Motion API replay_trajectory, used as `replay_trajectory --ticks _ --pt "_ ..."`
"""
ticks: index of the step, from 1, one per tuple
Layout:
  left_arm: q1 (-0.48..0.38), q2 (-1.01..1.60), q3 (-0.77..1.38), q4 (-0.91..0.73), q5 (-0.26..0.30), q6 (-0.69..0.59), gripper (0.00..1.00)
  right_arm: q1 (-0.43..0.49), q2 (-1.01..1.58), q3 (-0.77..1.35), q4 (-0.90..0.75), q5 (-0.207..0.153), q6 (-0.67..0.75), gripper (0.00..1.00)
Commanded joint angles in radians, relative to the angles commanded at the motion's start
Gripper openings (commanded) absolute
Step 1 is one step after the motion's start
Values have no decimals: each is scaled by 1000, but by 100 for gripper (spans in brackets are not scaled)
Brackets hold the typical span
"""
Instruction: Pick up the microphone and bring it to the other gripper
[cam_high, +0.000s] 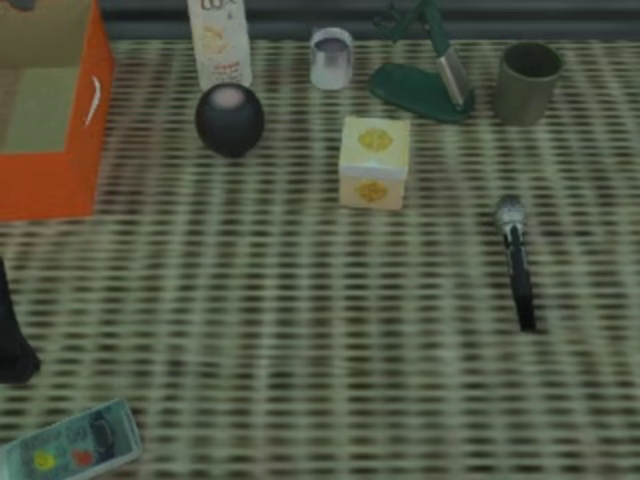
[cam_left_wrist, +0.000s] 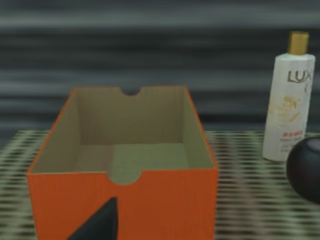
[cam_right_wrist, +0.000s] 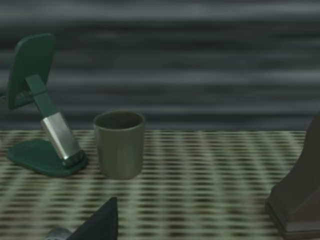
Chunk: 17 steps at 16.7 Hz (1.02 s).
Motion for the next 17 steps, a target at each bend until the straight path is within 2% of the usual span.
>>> replay_trajectory --ticks 4,8,17 --pt "0 0 0 0 0 0 100 10 31 30 -21 1 9 100" --pt "0 0 0 0 0 0 100 57 220 205 -138 13 59 100" --pt "0 0 0 0 0 0 100 229 1121 846 -601 64 244 100"
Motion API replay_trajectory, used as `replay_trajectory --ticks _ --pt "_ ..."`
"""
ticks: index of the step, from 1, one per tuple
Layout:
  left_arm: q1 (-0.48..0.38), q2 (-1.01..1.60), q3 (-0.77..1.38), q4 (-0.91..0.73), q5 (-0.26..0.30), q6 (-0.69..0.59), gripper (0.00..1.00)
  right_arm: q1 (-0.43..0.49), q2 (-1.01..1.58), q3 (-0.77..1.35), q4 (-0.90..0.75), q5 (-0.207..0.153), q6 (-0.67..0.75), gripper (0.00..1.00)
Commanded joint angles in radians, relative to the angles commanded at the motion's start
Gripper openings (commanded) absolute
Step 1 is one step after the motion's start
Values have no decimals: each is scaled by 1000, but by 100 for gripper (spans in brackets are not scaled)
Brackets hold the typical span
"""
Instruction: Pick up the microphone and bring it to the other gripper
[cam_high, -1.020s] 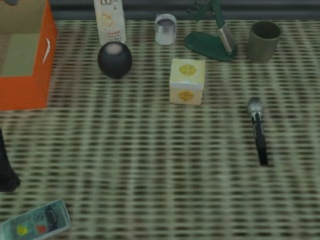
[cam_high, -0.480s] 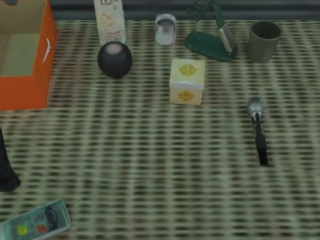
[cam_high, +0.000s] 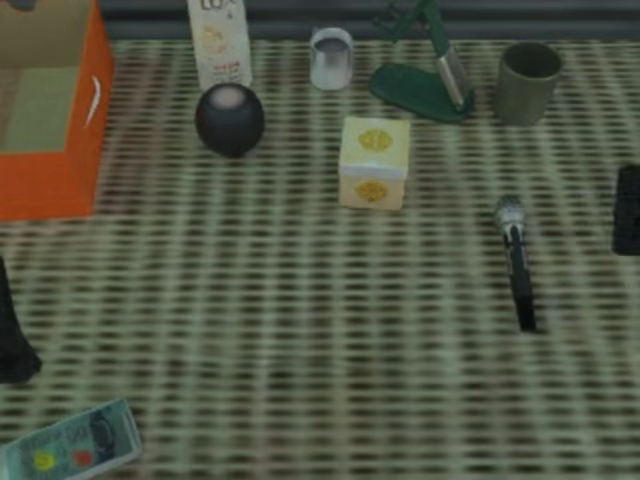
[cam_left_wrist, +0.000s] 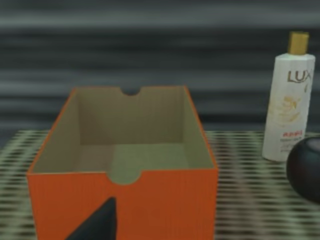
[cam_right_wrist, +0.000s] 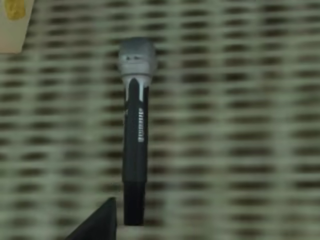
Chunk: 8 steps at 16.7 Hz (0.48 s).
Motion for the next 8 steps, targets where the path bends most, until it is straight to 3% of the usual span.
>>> replay_trajectory --ticks 8 --pt "0 0 0 0 0 0 100 141 679 508 -361 34 147 100"
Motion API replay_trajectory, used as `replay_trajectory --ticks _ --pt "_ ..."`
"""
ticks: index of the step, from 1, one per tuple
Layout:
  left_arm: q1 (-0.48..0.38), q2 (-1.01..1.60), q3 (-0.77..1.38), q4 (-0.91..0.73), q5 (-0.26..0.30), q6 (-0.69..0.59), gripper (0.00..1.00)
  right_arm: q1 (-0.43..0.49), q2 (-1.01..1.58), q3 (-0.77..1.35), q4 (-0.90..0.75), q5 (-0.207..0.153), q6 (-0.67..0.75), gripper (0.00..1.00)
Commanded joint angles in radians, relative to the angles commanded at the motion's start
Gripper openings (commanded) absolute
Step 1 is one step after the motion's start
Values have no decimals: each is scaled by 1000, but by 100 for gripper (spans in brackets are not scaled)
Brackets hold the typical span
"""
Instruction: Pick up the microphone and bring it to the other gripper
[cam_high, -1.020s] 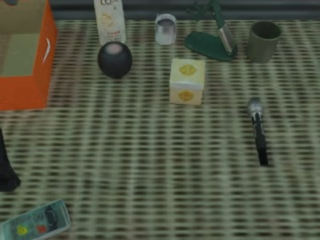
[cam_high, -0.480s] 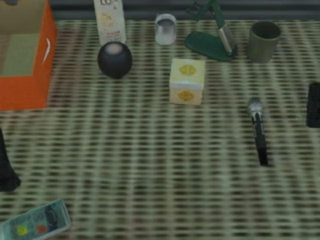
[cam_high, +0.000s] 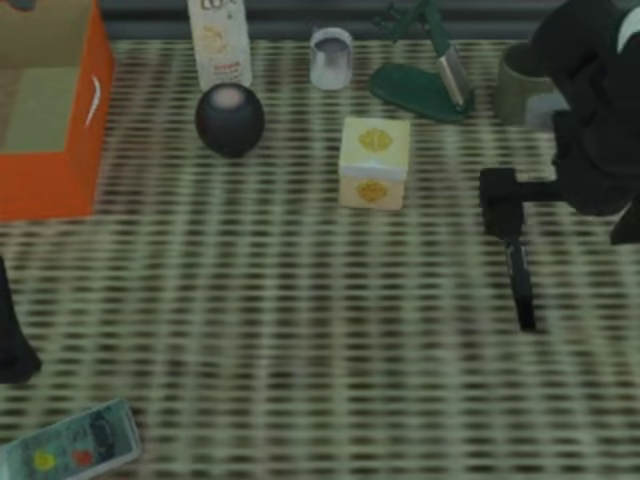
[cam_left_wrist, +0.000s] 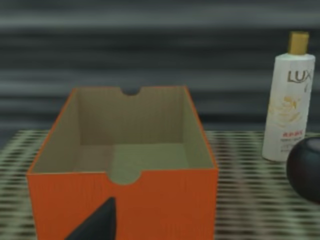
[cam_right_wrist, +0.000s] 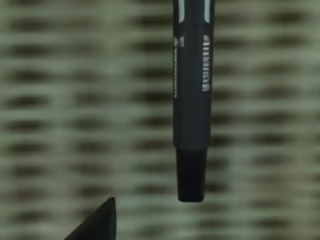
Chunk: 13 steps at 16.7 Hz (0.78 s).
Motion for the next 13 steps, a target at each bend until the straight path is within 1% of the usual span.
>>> replay_trajectory --ticks 3,5,11,13 --pt "0 0 0 0 0 0 100 31 138 118 -72 7 33 100" --pt "0 0 0 0 0 0 100 41 186 159 -95 9 44 100" --pt "0 0 0 0 0 0 100 38 194 161 -93 8 44 100" --pt "0 0 0 0 0 0 100 36 212 140 -57 9 40 100"
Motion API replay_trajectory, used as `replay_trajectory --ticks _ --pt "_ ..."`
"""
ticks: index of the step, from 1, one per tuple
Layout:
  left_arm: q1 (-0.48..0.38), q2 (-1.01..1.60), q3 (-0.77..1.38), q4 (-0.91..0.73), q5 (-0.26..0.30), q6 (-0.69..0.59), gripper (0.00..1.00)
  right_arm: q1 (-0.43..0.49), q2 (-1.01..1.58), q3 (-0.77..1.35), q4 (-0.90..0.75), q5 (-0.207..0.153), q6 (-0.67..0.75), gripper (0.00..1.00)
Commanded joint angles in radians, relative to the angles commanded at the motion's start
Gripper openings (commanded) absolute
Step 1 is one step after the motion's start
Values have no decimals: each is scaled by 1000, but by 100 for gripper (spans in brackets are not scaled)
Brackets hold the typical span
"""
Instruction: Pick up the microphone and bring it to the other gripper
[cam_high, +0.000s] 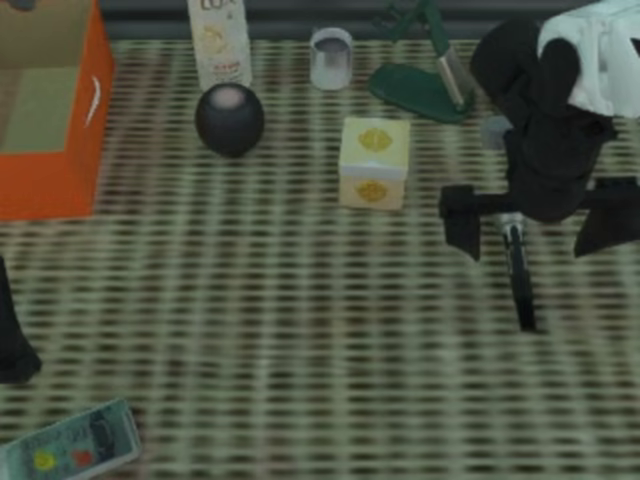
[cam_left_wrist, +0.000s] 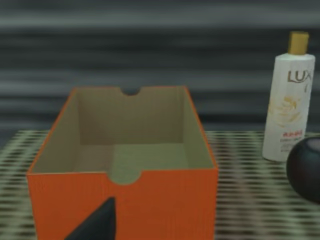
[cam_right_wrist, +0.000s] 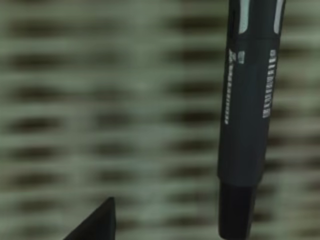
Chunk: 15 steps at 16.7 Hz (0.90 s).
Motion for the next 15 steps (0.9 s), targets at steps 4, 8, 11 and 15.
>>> replay_trajectory --ticks 4,8,11,15 --pt "0 0 0 0 0 0 100 -10 79 -84 174 0 -10 100" --pt "0 0 0 0 0 0 100 -19 141 -149 297 1 -17 100" --pt "0 0 0 0 0 0 100 -19 144 -152 301 1 -18 100" --pt "0 0 0 0 0 0 100 -19 144 -152 301 1 -18 77"
